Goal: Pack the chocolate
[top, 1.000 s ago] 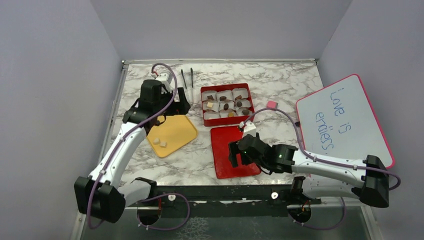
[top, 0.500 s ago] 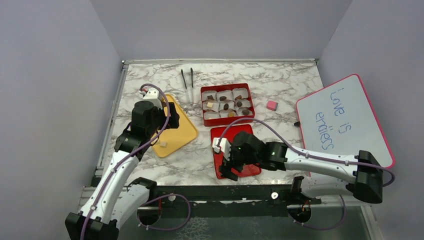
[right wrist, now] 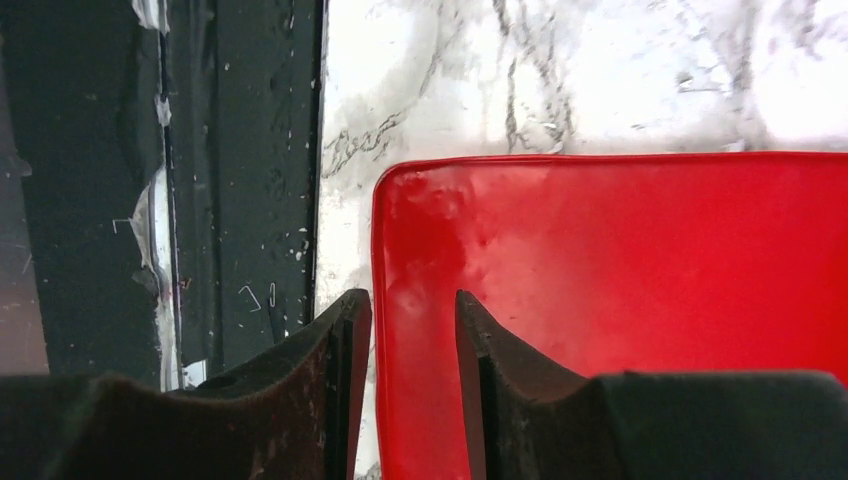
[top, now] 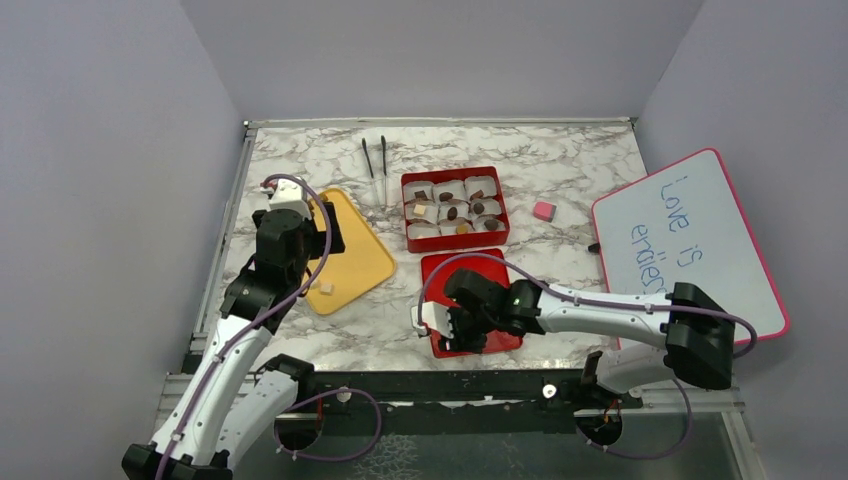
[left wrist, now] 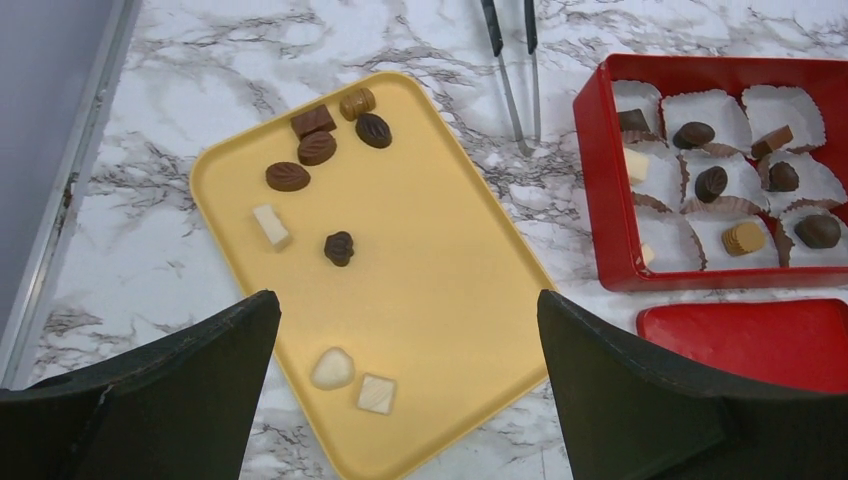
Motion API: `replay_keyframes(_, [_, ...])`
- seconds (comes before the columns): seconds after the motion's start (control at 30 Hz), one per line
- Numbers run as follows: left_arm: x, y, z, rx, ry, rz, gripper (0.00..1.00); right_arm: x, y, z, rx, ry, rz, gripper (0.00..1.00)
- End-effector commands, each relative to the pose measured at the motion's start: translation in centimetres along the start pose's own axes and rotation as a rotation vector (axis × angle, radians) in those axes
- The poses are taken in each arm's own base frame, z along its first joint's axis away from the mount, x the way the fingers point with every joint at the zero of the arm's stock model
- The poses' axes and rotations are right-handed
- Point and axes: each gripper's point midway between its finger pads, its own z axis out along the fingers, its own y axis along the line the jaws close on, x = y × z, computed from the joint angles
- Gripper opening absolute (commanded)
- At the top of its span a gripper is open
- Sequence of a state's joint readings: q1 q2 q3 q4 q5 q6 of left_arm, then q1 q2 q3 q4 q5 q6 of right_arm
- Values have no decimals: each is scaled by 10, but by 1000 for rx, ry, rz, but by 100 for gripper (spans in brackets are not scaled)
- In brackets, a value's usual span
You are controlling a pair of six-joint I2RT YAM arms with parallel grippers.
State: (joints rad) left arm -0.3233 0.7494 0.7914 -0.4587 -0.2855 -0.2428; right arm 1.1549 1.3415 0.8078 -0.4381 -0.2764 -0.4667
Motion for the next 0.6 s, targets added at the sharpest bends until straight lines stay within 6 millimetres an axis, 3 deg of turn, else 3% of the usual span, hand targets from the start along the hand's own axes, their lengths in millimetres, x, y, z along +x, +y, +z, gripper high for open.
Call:
replay_keyframes(0.0, [-22, 15, -15, -78, -77, -18, 99, 17, 10, 9, -71, 64, -19, 39])
replay_keyframes(0.2, [-25, 18, -21, -90, -112, -22, 99, 9, 21, 21, -142, 6, -5, 34])
replay_keyframes(0.37, [-26, 21, -22, -105, -119, -22, 99, 25, 25, 28, -164, 74, -2, 33])
replay_keyframes(0.57, [-29, 25, -27, -119, -145, -31, 99, 31, 24, 35, -144, 83, -12, 32])
